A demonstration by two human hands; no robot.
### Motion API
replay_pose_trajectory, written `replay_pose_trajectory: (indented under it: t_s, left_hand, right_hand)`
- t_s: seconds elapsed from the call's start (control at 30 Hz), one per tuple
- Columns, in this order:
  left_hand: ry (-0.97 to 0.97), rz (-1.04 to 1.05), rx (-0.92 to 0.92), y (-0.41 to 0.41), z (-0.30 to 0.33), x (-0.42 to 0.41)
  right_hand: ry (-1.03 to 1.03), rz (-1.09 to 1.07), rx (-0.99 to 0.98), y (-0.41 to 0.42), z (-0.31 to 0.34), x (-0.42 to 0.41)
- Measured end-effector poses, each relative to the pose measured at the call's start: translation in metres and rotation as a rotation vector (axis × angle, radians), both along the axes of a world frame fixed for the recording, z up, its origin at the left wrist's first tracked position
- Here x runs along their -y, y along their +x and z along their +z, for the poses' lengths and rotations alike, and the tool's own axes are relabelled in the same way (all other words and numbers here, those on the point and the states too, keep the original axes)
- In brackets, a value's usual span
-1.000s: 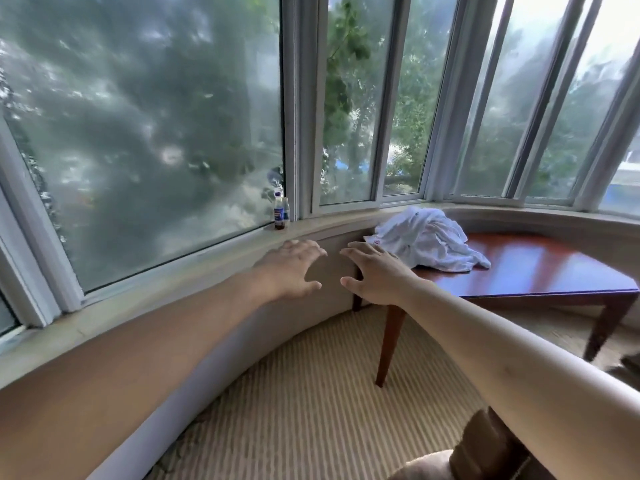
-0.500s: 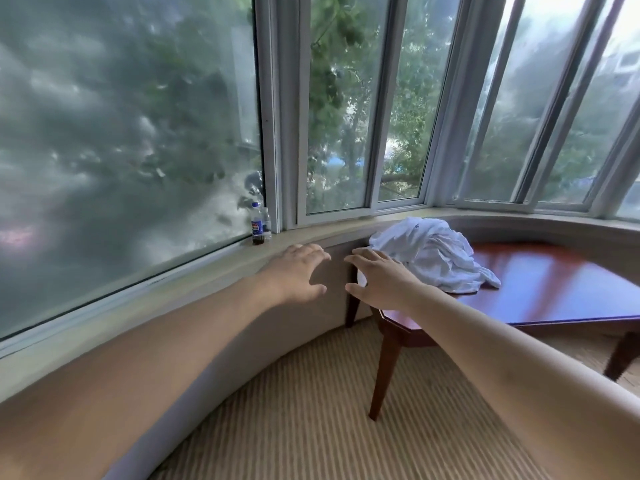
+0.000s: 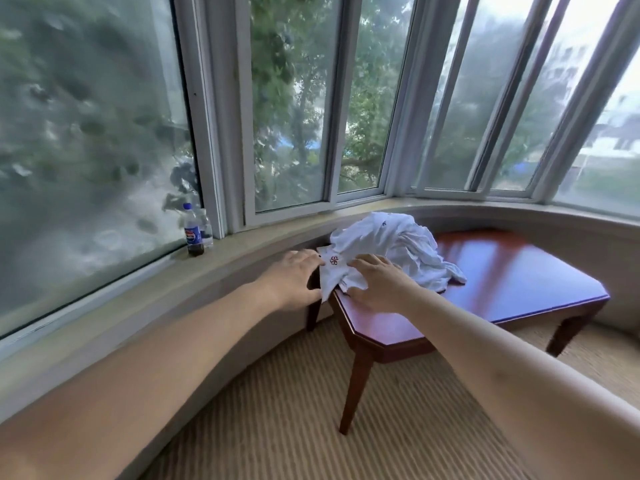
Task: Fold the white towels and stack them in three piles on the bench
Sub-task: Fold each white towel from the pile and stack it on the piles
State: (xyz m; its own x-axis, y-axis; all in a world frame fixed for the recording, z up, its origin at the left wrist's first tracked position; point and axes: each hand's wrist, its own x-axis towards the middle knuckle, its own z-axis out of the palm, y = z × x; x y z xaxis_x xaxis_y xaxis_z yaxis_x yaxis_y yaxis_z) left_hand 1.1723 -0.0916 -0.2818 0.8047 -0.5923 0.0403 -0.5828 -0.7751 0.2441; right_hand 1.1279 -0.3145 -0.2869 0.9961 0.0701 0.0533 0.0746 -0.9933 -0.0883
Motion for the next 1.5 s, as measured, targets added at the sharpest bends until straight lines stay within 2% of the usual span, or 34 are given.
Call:
replay_pose_trajectory:
  t_s: [0.23,0.53,0.8,1.03,1.17,1.33,1.5]
  left_hand:
    - [-0.024,-0.051,-0.120,0.114,-0.033,0.033]
    - [-0.012,-0.179,-0.217,0.197,-0.059,0.124]
    - [-0.015,-0.180,-0.200,0.253,-0.065,0.236]
    - [0.056,-0.143,-0.197,0.293,-0.056,0.367]
    - [0.033,-0.115,-0.147,0.314,-0.051,0.435]
    - [0.073,-0.115,-0.174,0.332,-0.063,0.489]
    - [0.067,-0.092,-0.175,0.366,-0.071,0.526]
  right_hand:
    - [0.028,-0.102,-0.124,0.081,-0.028,0.015]
    - [0.044,-0.193,-0.181,0.143,-0.045,0.092]
    - [0.073,-0.192,-0.167,0.204,-0.060,0.206]
    - [0.054,-0.170,-0.162,0.253,-0.057,0.344]
    - [0.010,-0.169,-0.152,0.275,-0.059,0.414]
    - [-0.016,-0.120,-0.166,0.293,-0.072,0.465]
    - [-0.134,-0.044,-0.117,0.326,-0.077,0.504]
